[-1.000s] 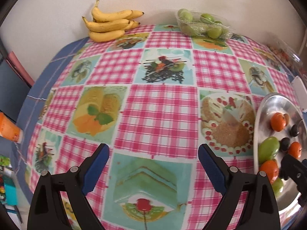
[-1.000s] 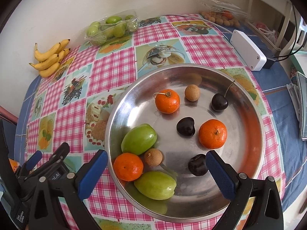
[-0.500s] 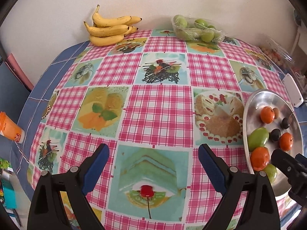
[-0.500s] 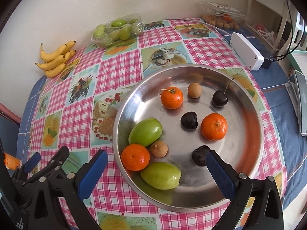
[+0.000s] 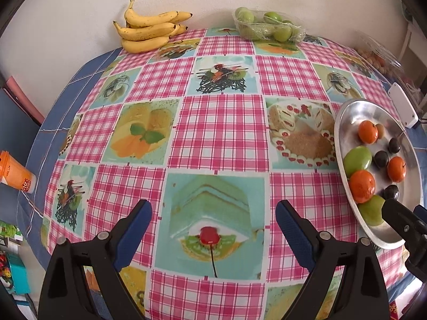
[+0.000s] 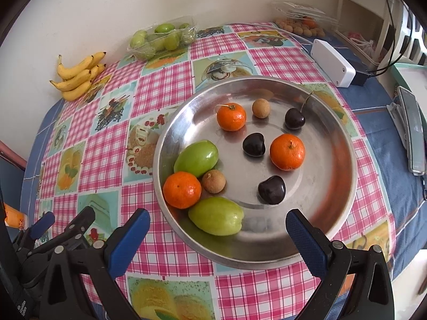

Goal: Organize fruits

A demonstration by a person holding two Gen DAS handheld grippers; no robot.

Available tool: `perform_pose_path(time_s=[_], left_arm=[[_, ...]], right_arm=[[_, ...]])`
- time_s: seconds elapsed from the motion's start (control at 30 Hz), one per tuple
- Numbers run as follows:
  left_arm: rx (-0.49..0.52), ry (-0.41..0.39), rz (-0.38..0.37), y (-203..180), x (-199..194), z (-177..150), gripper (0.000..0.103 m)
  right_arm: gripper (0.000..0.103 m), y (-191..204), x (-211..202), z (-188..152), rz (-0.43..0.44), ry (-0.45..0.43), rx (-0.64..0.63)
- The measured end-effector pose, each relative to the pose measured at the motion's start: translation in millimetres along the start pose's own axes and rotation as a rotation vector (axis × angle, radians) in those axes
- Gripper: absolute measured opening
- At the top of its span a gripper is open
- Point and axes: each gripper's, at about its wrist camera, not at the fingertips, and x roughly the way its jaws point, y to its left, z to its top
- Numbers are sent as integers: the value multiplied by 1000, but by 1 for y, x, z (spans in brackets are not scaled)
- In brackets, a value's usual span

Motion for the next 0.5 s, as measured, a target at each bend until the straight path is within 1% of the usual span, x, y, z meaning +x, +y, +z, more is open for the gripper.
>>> perform_pose_path(time_s=[0.37, 0.5], left_arm=[[-19, -16, -9, 11, -13, -11, 94], [-27, -26, -15, 16, -18, -15, 94]], right_arm=[[103, -2, -11, -17, -21, -7, -29], [103, -4, -18, -18, -21, -27, -25]])
